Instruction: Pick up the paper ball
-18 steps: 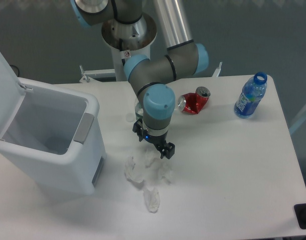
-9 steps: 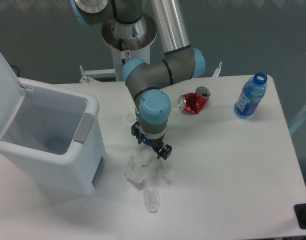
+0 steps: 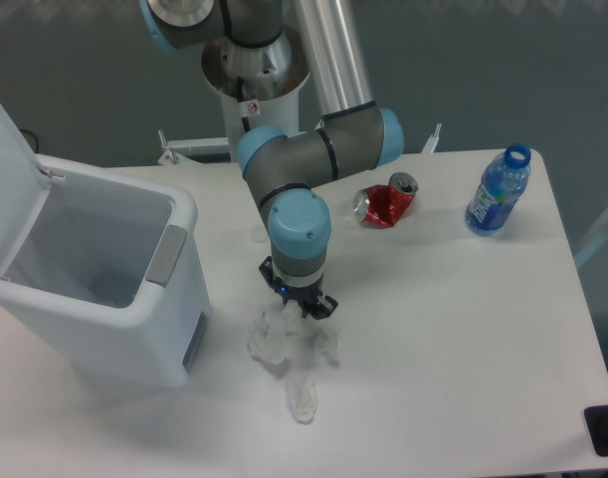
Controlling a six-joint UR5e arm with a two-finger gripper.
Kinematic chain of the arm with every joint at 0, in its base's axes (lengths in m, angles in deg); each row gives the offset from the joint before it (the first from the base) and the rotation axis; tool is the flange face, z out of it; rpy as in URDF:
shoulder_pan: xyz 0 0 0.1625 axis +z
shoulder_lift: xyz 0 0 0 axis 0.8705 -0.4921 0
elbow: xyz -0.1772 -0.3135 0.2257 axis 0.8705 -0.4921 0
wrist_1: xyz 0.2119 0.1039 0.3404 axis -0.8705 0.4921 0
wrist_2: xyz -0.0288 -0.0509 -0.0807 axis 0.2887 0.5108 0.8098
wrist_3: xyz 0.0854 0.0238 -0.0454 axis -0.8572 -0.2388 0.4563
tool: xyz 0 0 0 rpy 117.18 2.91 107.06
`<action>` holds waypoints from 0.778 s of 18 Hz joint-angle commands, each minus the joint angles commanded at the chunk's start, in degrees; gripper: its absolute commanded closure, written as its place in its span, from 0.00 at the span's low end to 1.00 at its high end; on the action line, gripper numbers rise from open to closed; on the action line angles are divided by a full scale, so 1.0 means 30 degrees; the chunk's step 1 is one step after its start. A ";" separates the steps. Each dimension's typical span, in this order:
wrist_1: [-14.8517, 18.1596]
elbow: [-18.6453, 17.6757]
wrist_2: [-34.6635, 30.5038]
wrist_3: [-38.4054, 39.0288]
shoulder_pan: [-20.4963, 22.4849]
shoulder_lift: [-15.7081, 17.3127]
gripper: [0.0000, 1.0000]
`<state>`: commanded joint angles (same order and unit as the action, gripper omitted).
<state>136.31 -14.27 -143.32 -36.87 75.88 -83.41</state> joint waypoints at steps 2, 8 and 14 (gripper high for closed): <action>0.0029 0.0468 -0.0002 -0.0059 0.0029 0.0029 1.00; 0.2159 0.2457 -0.0060 -0.0088 0.0760 0.0554 1.00; 0.6561 0.6180 0.0524 -0.0642 0.2137 0.0528 1.00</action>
<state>156.00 4.27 -141.75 -38.80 82.30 -81.82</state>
